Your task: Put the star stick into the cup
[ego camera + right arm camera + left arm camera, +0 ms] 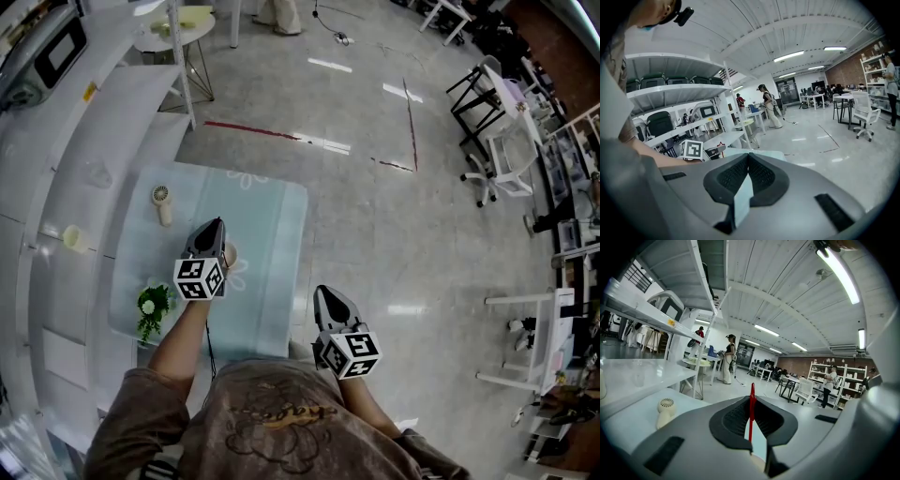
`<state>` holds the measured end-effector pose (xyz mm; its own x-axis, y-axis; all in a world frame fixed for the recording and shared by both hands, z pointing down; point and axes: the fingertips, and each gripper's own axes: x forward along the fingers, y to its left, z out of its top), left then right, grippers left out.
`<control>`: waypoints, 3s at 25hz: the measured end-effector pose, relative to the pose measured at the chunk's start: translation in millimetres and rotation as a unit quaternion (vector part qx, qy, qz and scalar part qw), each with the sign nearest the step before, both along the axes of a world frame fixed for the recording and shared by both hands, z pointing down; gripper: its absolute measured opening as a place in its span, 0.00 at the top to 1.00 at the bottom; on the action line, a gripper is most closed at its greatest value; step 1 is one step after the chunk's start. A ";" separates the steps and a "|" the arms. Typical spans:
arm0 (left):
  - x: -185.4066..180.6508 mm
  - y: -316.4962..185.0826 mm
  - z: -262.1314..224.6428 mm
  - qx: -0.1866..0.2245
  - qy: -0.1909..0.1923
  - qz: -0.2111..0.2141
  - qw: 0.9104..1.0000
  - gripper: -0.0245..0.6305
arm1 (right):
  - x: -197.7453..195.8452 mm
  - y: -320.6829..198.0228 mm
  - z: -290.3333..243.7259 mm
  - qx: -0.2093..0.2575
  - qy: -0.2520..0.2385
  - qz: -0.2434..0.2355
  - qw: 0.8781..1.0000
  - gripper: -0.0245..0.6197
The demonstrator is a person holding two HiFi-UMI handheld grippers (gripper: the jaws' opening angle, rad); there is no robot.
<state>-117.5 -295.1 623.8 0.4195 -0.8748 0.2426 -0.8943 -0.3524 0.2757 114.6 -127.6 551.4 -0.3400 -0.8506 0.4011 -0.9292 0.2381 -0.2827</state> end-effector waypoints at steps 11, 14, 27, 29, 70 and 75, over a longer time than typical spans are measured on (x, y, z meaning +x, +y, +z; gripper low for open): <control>7.2 -3.2 20.0 -0.035 0.003 0.002 0.999 0.91 | 10.1 3.2 5.7 -0.010 0.005 0.004 1.000 0.96; 7.4 -1.4 25.8 -0.042 0.001 0.002 0.999 0.91 | 10.4 4.3 8.3 -0.011 0.005 0.003 1.000 0.96; 2.7 10.0 11.4 -0.044 0.005 -0.005 0.999 0.91 | 7.1 6.2 8.2 -0.008 0.000 -0.005 1.000 0.96; 3.0 16.0 5.4 -0.047 0.005 -0.004 0.999 0.91 | 3.1 4.6 5.8 -0.003 -0.002 -0.012 1.000 0.96; -61.9 203.4 -152.8 0.062 0.027 -0.082 0.994 0.91 | -86.1 -6.2 -49.3 0.089 0.004 -0.183 0.979 0.96; -64.8 207.3 -145.2 0.060 0.012 -0.087 0.994 0.92 | -86.7 -5.2 -45.0 0.091 0.006 -0.184 0.979 0.96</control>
